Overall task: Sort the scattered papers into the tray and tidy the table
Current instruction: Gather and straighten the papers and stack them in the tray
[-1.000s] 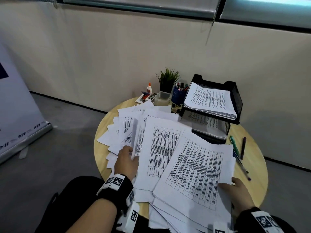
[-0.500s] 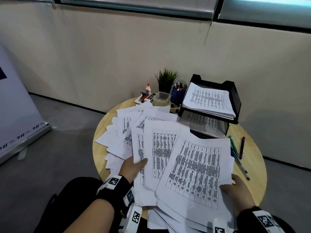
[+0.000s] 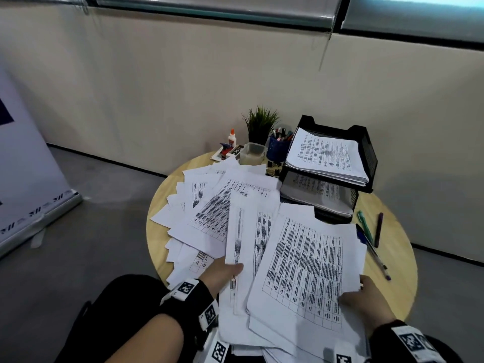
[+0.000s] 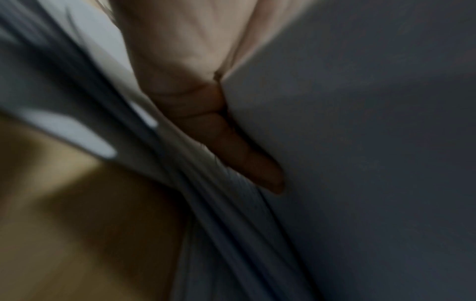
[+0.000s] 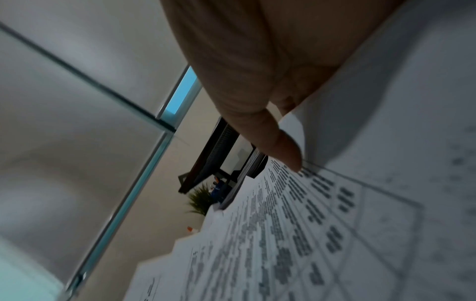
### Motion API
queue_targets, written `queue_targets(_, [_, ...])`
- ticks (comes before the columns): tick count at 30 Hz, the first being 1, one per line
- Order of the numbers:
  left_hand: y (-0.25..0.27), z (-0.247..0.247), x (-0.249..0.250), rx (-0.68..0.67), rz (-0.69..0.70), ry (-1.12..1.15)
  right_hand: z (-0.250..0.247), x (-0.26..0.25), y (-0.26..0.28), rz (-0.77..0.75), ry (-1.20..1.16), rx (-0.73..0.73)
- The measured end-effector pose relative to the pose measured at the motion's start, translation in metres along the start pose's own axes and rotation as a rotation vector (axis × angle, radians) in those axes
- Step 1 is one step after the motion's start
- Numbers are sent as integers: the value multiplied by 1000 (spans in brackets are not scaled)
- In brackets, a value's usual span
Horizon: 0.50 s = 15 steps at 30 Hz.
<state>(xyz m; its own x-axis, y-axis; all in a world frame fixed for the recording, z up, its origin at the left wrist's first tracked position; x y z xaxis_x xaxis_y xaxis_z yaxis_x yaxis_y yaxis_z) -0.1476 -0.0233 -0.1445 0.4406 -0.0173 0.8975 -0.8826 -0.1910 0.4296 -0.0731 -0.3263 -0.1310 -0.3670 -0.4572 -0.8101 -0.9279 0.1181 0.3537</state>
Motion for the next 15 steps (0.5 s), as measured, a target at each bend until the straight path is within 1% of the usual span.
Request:
queue_targets(3, [-5,3,-7,-28,-4,13,3,-6,5,-46,129,-48])
queue_targets(6, [-9,6,-14,-90,-5,-28,8,-12,10,-98,150,-111])
queue_targets(7, [-8,8,-15,-102,-5,-52,11,-10,7,-93,133,-130])
queue_targets(11, [-1,11,-9,-140,14,-72,16,-4,5,-91,11,-87])
queue_targets(13, [1,10,-7,-159,11,-21,17,-3,6,-96,-37,-46])
queue_targets(15, [2,8,-5,-164,-3,34,19,-3,7,-94,-62,-39])
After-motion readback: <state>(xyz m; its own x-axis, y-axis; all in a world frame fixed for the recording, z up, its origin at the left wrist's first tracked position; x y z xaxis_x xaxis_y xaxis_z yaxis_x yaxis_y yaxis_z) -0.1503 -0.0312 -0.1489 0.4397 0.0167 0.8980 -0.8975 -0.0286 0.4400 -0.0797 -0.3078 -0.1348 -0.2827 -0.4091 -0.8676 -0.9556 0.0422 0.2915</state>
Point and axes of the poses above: each hand's wrist, its own y-axis away from the middle knuckle, its own z-axis out of the palm, x = y × z, the point moved 3 cm from there along -y, towards the middle knuckle, and after that the axes turned 7 degrees about -y, right-handed, at the moved point
